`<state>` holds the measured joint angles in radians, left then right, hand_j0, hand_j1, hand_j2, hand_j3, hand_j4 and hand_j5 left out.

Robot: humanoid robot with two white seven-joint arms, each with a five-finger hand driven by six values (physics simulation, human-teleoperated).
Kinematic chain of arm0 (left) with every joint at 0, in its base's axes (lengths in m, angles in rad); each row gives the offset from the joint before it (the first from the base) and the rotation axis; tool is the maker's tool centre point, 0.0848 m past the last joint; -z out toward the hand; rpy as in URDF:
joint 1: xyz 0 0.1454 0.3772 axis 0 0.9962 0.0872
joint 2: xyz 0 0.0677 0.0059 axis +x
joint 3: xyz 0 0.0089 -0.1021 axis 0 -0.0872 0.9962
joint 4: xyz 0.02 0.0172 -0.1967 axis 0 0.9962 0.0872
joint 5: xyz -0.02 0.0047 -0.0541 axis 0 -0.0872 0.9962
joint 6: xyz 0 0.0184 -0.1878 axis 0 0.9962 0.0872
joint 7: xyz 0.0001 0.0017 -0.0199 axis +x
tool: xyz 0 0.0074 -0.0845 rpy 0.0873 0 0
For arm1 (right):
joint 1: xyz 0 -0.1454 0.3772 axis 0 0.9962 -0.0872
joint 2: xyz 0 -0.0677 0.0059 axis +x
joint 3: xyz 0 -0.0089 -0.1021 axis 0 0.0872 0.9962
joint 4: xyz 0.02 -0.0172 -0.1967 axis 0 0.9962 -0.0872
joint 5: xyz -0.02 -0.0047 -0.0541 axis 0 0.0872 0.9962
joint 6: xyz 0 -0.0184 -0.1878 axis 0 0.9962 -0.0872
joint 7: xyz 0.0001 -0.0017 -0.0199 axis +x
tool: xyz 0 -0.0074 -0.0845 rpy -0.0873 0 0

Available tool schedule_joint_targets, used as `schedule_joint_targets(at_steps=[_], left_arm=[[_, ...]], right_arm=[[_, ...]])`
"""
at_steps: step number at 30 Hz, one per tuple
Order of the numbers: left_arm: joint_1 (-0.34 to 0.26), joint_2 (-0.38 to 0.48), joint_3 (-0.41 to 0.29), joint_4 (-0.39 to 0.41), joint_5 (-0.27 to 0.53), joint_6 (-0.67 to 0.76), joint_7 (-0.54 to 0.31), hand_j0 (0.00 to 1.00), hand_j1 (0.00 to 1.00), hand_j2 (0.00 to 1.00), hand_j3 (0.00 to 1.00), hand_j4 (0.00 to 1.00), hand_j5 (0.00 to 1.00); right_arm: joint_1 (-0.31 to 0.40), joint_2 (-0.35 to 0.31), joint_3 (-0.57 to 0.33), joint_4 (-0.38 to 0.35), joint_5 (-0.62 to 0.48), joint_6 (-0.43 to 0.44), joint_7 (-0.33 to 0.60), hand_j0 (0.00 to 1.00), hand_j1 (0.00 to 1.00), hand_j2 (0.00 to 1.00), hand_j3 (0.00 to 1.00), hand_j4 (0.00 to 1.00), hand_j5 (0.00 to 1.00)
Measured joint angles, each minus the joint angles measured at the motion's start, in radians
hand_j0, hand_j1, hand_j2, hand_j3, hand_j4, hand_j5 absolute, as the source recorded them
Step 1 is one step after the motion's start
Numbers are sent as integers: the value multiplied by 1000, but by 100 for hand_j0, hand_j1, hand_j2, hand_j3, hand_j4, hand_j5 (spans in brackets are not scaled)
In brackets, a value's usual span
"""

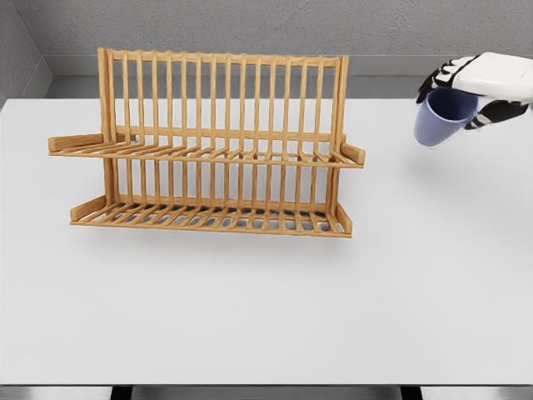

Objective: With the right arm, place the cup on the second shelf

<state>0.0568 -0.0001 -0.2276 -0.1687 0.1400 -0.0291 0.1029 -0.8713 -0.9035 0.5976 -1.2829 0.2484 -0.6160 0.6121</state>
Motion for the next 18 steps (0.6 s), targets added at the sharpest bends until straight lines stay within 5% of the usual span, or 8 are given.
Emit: schedule_joint_targets(at_steps=[18], left_arm=[[0, 0, 0, 0, 0, 0, 0, 100, 100, 100, 100, 100, 100]], right_arm=[[-11, 8, -20, -203, -4, 1, -1, 57, 57, 57, 57, 57, 57]])
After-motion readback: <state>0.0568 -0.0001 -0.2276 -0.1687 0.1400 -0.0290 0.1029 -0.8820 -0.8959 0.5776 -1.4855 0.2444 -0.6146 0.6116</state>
